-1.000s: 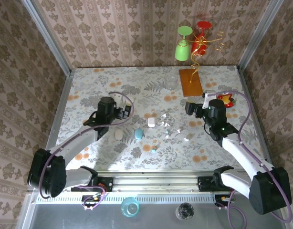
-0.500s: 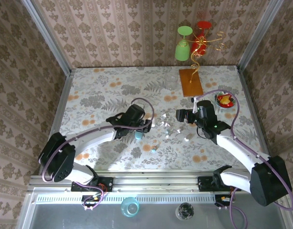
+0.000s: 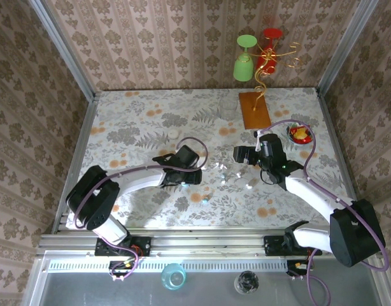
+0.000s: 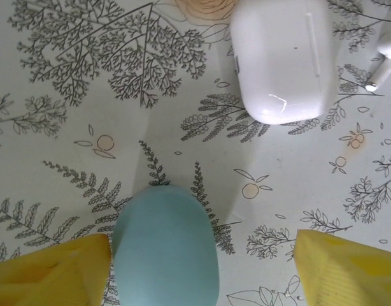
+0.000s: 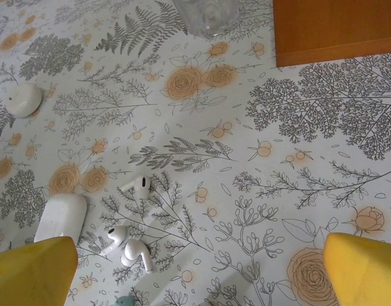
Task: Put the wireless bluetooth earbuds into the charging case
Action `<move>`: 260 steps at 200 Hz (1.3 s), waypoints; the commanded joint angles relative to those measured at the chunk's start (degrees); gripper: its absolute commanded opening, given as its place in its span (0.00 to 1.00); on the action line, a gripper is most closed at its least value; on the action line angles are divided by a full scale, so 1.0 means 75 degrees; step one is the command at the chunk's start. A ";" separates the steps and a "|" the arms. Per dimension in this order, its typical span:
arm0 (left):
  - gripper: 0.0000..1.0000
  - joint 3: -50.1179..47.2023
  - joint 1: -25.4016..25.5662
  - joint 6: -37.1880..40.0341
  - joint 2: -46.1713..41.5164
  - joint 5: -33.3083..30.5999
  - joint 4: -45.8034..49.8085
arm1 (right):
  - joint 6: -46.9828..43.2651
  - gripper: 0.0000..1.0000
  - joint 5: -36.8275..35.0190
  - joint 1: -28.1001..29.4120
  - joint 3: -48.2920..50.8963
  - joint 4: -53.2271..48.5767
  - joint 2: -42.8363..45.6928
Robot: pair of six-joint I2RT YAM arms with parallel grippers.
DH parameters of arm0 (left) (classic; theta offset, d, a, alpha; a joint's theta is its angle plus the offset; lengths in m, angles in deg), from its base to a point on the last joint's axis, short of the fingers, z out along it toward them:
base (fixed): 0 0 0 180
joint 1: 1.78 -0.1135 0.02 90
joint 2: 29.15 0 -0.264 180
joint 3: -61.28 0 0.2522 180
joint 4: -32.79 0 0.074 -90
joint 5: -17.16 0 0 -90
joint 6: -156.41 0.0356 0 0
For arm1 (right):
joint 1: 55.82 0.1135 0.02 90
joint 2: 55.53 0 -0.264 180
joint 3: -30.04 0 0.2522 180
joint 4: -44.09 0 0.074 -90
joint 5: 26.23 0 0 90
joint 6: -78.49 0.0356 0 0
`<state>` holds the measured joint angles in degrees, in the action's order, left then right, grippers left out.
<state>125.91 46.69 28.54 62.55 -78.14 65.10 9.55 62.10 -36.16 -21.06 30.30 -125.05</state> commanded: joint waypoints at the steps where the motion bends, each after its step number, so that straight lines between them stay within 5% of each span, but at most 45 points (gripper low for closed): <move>1: 0.73 0.0011 0.0066 -0.0329 0.0272 -0.0014 0.0361 | 0.0126 1.00 -0.0219 0.0004 -0.0142 0.0171 -0.0059; 34: 0.66 0.0266 0.0071 -0.0356 0.0557 -0.0005 0.0717 | 0.0041 1.00 -0.0354 0.0010 -0.0171 0.0168 -0.0094; 74: 0.39 0.0301 0.0099 -0.0156 0.0419 0.0109 0.0801 | 0.0084 1.00 -0.0440 -0.0006 -0.0237 0.0111 -0.0084; 139: 0.26 0.0603 -0.0552 0.2009 -0.0322 0.1698 0.0434 | 0.0797 1.00 0.0316 -0.0290 -0.0351 -0.0311 0.0354; 184: 0.22 0.1184 -0.1059 0.4831 -0.0452 0.3347 0.0031 | 0.2172 1.00 0.4023 -0.1566 -0.0197 0.0022 0.0684; 208: 0.24 0.1093 -0.1060 0.6639 -0.0640 0.4325 -0.0343 | 0.2231 0.95 0.5077 -0.1590 -0.0563 -0.0736 0.0630; 260: 0.25 0.1350 -0.0912 0.8198 -0.0755 0.5280 -0.0763 | 0.3314 0.82 0.6493 -0.1428 -0.0423 -0.0531 0.0265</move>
<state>133.87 38.95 79.89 58.27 -45.70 61.38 28.93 102.16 -47.94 -24.27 25.75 -121.66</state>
